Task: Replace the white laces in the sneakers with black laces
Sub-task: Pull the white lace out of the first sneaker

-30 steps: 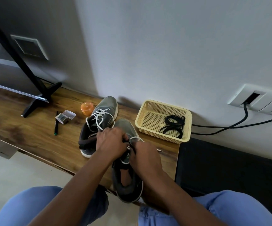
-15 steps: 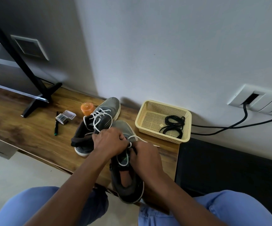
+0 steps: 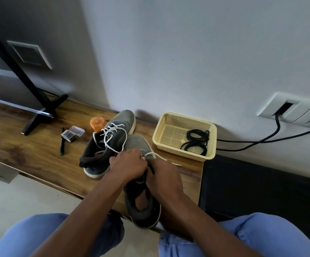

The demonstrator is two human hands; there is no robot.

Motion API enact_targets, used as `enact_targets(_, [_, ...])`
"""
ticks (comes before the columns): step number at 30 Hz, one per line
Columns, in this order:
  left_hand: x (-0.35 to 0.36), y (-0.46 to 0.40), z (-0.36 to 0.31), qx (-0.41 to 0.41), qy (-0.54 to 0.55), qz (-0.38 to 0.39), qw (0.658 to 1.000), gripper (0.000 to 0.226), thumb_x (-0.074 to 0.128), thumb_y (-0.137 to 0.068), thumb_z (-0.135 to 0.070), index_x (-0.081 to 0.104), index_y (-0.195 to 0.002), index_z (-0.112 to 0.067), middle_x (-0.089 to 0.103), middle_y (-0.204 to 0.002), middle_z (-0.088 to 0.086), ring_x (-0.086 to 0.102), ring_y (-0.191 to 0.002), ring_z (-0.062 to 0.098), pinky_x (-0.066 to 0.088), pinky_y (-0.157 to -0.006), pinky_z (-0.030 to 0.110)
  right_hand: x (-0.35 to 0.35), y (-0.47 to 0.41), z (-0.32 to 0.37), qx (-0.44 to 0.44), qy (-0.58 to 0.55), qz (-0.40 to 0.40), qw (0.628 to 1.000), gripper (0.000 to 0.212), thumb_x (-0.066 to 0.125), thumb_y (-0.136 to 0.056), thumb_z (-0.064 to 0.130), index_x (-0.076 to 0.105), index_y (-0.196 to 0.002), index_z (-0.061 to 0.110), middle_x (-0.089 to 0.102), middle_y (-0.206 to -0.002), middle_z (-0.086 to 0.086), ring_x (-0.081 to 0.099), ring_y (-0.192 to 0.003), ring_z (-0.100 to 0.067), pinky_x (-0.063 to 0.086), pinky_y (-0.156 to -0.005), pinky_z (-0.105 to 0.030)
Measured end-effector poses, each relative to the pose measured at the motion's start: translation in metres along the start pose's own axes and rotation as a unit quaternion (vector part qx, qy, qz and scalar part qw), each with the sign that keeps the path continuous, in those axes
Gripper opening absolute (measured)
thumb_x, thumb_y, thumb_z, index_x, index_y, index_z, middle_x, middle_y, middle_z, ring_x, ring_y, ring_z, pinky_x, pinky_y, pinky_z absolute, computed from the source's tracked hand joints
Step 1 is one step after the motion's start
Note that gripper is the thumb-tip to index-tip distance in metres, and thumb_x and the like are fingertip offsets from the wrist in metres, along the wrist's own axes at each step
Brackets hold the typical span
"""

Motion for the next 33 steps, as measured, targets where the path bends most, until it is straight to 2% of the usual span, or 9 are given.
enact_targets(3, [-0.001, 0.002, -0.003, -0.002, 0.008, -0.011, 1.000, 0.023, 0.050, -0.101, -0.037, 0.069, -0.111, -0.029, 0.066, -0.127, 0.003, 0.056, -0.125, 0.032, 0.036, -0.100, 0.047, -0.001, -0.001, 0.000, -0.001, 0.000, -0.002, 1.000, 0.025, 0.046, -0.100, 0.039, 0.066, -0.100, 0.024, 0.071, -0.083, 0.000, 0.065, -0.078, -0.025, 0.047, -0.061, -0.040])
enact_targets(9, [-0.006, 0.005, 0.001, -0.027, 0.073, 0.015, 0.997, 0.016, 0.057, -0.083, -0.027, 0.066, -0.075, -0.017, 0.066, -0.084, 0.000, 0.060, -0.090, 0.030, 0.046, -0.085, 0.040, -0.006, 0.001, 0.003, -0.006, -0.008, 0.003, 1.000, 0.021, 0.047, -0.092, 0.032, 0.065, -0.092, 0.021, 0.069, -0.079, -0.002, 0.063, -0.075, -0.028, 0.038, -0.057, -0.037])
enact_targets(11, [-0.006, 0.005, 0.001, -0.028, 0.078, 0.023, 0.996, 0.015, 0.057, -0.081, -0.024, 0.064, -0.070, -0.016, 0.063, -0.079, 0.001, 0.060, -0.085, 0.031, 0.049, -0.083, 0.040, -0.006, 0.000, 0.004, -0.006, -0.003, 0.005, 1.000, 0.020, 0.048, -0.092, 0.031, 0.065, -0.090, 0.020, 0.068, -0.078, -0.002, 0.062, -0.075, -0.027, 0.035, -0.057, -0.036])
enact_targets(18, [-0.003, 0.005, -0.004, 0.022, -0.027, 0.036, 0.999, 0.018, 0.054, -0.091, -0.032, 0.070, -0.098, -0.029, 0.070, -0.116, 0.000, 0.063, -0.114, 0.030, 0.045, -0.088, 0.039, -0.003, 0.001, -0.002, 0.012, -0.013, 0.001, 1.000, 0.019, 0.048, -0.093, 0.036, 0.062, -0.097, 0.024, 0.069, -0.082, 0.000, 0.064, -0.081, -0.028, 0.050, -0.064, -0.043])
enact_targets(22, [-0.002, 0.004, -0.002, 0.011, 0.035, 0.052, 0.998, 0.014, 0.058, -0.085, -0.026, 0.065, -0.074, -0.021, 0.067, -0.091, 0.001, 0.065, -0.096, 0.030, 0.047, -0.077, 0.035, -0.004, 0.001, 0.001, 0.002, -0.011, -0.003, 1.000, 0.017, 0.048, -0.093, 0.035, 0.061, -0.097, 0.025, 0.068, -0.083, 0.001, 0.064, -0.081, -0.026, 0.047, -0.061, -0.040])
enact_targets(25, [-0.001, 0.005, 0.000, -0.005, 0.098, 0.055, 0.994, 0.019, 0.055, -0.071, -0.032, 0.060, -0.063, -0.015, 0.064, -0.074, 0.002, 0.064, -0.079, 0.027, 0.048, -0.069, 0.034, -0.008, 0.000, 0.003, -0.003, 0.001, -0.004, 1.000, 0.018, 0.048, -0.094, 0.035, 0.062, -0.100, 0.026, 0.068, -0.084, 0.001, 0.064, -0.081, -0.025, 0.038, -0.058, -0.036])
enact_targets(27, [-0.002, 0.005, 0.002, -0.013, 0.127, 0.049, 0.991, 0.023, 0.059, -0.075, -0.032, 0.059, -0.059, -0.016, 0.063, -0.069, 0.002, 0.062, -0.073, 0.024, 0.044, -0.063, 0.032, -0.011, -0.001, 0.002, -0.003, 0.005, -0.008, 1.000, 0.015, 0.051, -0.095, 0.033, 0.064, -0.101, 0.026, 0.068, -0.085, 0.000, 0.064, -0.081, -0.024, 0.035, -0.059, -0.035])
enact_targets(30, [-0.004, 0.004, 0.005, -0.018, 0.118, 0.020, 0.993, 0.025, 0.067, -0.091, -0.028, 0.074, -0.070, -0.018, 0.070, -0.075, -0.001, 0.066, -0.079, 0.019, 0.046, -0.065, 0.029, -0.015, -0.001, 0.004, -0.004, -0.001, -0.015, 1.000, 0.015, 0.053, -0.096, 0.033, 0.066, -0.099, 0.025, 0.069, -0.085, 0.001, 0.064, -0.081, -0.022, 0.033, -0.059, -0.034])
enact_targets(33, [-0.007, 0.004, 0.006, -0.034, 0.116, -0.013, 0.993, 0.015, 0.071, -0.092, -0.034, 0.083, -0.084, -0.027, 0.075, -0.090, -0.003, 0.069, -0.093, 0.021, 0.048, -0.075, 0.028, -0.017, -0.001, 0.004, -0.005, -0.012, -0.014, 1.000, 0.018, 0.052, -0.097, 0.034, 0.067, -0.101, 0.025, 0.069, -0.086, 0.001, 0.063, -0.081, -0.023, 0.034, -0.059, -0.034])
Point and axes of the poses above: each hand's wrist, its own y-axis away from the middle knuckle, its own x-axis out of the palm, z = x × y, the point moved 5 cm from there along -y, towards the middle knuckle
